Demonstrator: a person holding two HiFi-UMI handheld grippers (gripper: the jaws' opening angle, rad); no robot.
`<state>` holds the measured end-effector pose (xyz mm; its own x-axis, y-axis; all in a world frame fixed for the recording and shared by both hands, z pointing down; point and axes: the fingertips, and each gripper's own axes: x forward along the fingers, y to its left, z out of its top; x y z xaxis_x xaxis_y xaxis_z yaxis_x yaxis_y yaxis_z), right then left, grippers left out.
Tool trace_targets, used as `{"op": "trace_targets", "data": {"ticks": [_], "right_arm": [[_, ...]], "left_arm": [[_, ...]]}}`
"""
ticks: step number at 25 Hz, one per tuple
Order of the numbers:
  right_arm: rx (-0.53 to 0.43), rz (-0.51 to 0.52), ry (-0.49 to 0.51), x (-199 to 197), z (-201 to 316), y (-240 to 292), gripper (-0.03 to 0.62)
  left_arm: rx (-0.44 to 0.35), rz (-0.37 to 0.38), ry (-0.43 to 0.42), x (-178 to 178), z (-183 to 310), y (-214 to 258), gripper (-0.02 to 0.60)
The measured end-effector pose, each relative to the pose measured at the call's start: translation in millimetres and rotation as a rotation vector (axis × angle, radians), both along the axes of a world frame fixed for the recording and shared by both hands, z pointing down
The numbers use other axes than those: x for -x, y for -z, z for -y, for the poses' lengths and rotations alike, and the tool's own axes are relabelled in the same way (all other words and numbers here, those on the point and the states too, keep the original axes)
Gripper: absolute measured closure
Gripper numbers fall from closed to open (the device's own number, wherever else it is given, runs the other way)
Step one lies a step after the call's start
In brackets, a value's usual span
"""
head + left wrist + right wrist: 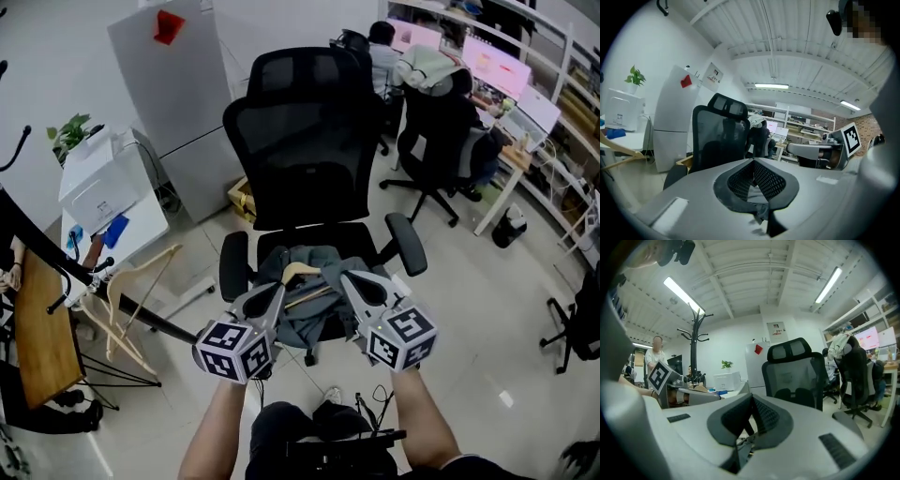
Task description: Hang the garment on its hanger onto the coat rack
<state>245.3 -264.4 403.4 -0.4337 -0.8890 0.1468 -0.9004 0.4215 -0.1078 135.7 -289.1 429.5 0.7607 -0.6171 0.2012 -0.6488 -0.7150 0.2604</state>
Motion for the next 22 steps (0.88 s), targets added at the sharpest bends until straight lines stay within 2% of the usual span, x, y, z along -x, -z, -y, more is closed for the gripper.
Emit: {"op": "trace_targets", "data": {"ticks": [9, 13, 18, 22], "right_arm": [[0.119, 0.003, -0.002, 1.0, 32.0, -47.0, 0.592], [0.173, -0.011, -0.01, 6.8, 41.0, -70.4, 0.592], [0.268, -0.03, 0.018, 27.2, 43.4, -123.3, 0.592], [0.329, -0.043, 0.038, 37.6, 47.6, -163.6, 0.592]], "left_arm": [[0.093, 0.042, 0.007, -9.7, 38.2, -61.8, 0.581], [0.134, 0.083, -0.029, -10.9, 45.4, -103.5, 0.581], [0.199, 0.206, -0.021, 4.3, 52.4, -192.7, 0.581], [0.229, 0.314, 0.04, 17.3, 71.3, -271.4, 0.552]]}}
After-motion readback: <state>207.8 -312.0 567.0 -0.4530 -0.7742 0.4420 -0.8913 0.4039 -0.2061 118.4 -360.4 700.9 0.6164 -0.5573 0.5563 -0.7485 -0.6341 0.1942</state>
